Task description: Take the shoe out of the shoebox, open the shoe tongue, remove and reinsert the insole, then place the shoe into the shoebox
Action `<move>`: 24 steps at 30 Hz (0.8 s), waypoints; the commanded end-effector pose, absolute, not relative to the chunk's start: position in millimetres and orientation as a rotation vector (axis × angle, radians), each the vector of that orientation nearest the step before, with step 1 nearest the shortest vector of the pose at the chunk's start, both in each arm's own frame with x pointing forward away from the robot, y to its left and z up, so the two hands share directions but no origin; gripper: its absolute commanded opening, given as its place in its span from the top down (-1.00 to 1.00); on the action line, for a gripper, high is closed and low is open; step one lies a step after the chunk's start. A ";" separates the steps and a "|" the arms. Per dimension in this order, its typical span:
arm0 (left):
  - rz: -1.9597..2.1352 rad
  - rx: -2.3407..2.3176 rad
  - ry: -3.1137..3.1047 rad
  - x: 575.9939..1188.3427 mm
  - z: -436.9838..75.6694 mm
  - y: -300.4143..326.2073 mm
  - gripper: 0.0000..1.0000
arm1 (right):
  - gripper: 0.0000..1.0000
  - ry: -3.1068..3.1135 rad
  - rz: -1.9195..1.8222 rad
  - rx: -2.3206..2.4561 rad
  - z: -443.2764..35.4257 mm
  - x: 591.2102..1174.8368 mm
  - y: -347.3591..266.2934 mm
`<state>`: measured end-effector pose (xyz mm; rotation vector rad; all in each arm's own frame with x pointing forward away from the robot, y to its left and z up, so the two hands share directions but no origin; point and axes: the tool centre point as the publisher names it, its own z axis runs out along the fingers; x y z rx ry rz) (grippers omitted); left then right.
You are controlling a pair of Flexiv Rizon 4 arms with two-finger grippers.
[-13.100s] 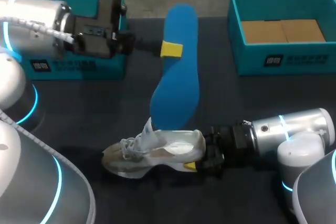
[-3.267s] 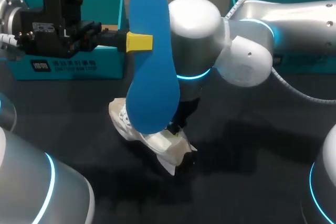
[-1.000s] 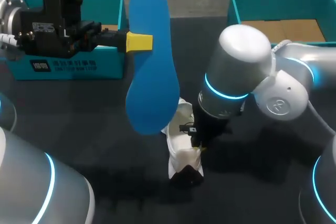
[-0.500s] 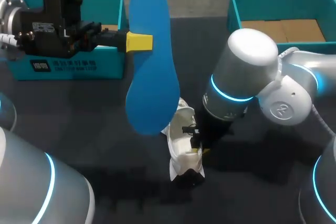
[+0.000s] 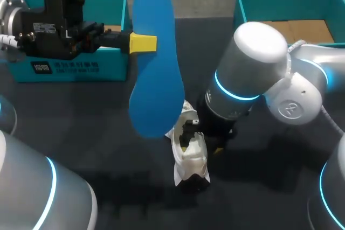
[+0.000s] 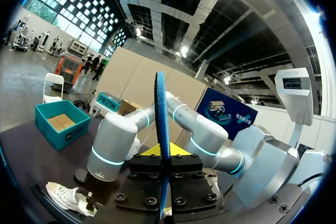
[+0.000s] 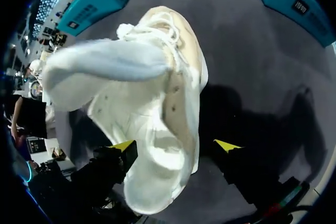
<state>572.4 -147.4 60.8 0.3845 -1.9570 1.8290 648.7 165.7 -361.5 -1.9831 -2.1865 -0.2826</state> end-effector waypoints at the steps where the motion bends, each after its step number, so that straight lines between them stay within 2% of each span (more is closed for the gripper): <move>1: 1.827 0.385 -1.959 572.3 60.1 -147.9 1.00 | -1.00 -2.175 -0.300 -1.992 -337.4 643.6 152.4; 19: 1.827 0.385 -1.959 572.3 60.1 -147.9 1.00 | -1.00 -2.135 -0.596 -1.832 -267.0 660.0 127.4; 24: 1.827 0.385 -1.959 572.3 60.1 -147.9 1.00 | -1.00 -2.135 -0.596 -1.832 -267.0 660.0 127.4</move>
